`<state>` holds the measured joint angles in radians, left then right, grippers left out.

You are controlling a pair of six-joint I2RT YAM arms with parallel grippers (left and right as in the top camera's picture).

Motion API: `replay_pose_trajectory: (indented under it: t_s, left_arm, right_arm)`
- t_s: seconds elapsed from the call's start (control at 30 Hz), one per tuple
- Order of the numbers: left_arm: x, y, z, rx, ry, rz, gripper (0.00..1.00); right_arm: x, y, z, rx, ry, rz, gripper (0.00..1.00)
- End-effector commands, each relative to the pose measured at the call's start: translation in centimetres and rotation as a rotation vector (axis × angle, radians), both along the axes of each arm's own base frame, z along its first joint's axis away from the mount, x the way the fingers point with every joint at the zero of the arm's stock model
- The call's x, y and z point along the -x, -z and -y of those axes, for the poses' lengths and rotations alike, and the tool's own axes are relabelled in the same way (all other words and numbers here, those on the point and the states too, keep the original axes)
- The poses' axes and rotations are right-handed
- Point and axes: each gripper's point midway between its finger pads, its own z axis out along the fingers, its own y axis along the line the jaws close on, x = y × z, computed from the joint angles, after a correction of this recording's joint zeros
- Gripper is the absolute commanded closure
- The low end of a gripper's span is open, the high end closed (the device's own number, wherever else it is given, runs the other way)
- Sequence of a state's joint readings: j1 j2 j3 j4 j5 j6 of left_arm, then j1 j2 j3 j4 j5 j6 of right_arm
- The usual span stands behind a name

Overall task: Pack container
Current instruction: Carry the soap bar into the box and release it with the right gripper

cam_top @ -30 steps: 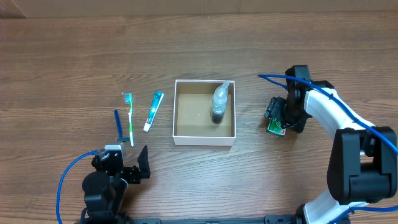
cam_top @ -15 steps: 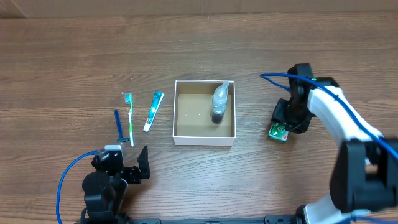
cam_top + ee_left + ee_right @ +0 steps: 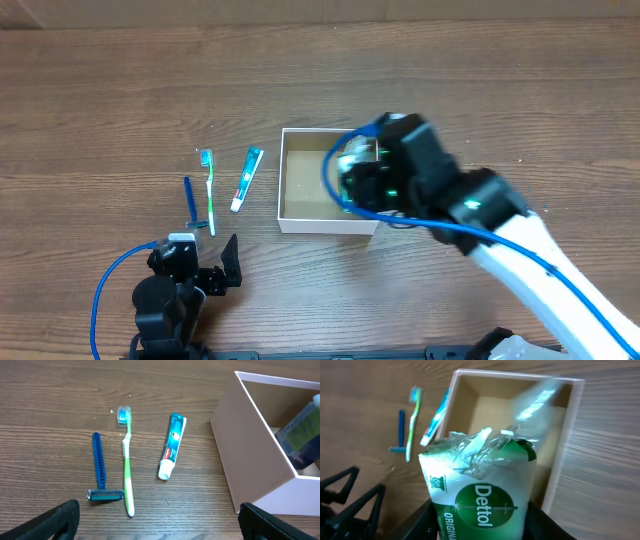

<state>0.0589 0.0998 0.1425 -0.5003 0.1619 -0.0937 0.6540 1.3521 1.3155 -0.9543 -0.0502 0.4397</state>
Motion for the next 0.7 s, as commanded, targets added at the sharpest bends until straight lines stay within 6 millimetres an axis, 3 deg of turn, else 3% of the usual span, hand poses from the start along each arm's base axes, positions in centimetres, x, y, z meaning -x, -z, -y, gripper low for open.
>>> replay_pose_trajectory:
  t_s: [0.0, 0.17, 0.27, 0.43, 0.57, 0.67]
  left_arm:
    - [0.0, -0.2, 0.3, -0.005, 0.022, 0.012, 0.00]
    - [0.0, -0.2, 0.3, -0.005, 0.022, 0.012, 0.00]
    - [0.0, -0.2, 0.3, -0.005, 0.022, 0.012, 0.00]
    - [0.0, -0.2, 0.3, -0.005, 0.022, 0.012, 0.00]
    - [0.0, -0.2, 0.3, -0.005, 0.022, 0.012, 0.00]
    - [0.0, -0.2, 0.3, -0.009, 0.019, 0.013, 0.00]
  right_arm:
    - [-1.3, 2.5, -3.3, 0.065, -0.112, 0.032, 0.53]
    - [-3.7, 7.2, -5.6, 0.107, -0.146, 0.008, 0.45]
    - [-3.9, 8.1, -5.9, 0.117, -0.152, -0.001, 0.29]
    - [-2.2, 5.2, -7.0, 0.020, -0.205, -0.036, 0.23]
    - [-0.7, 1.5, -5.6, 0.000, -0.174, -0.032, 0.23]
    - [0.1, -1.0, -3.0, -0.002, -0.082, -0.014, 0.18]
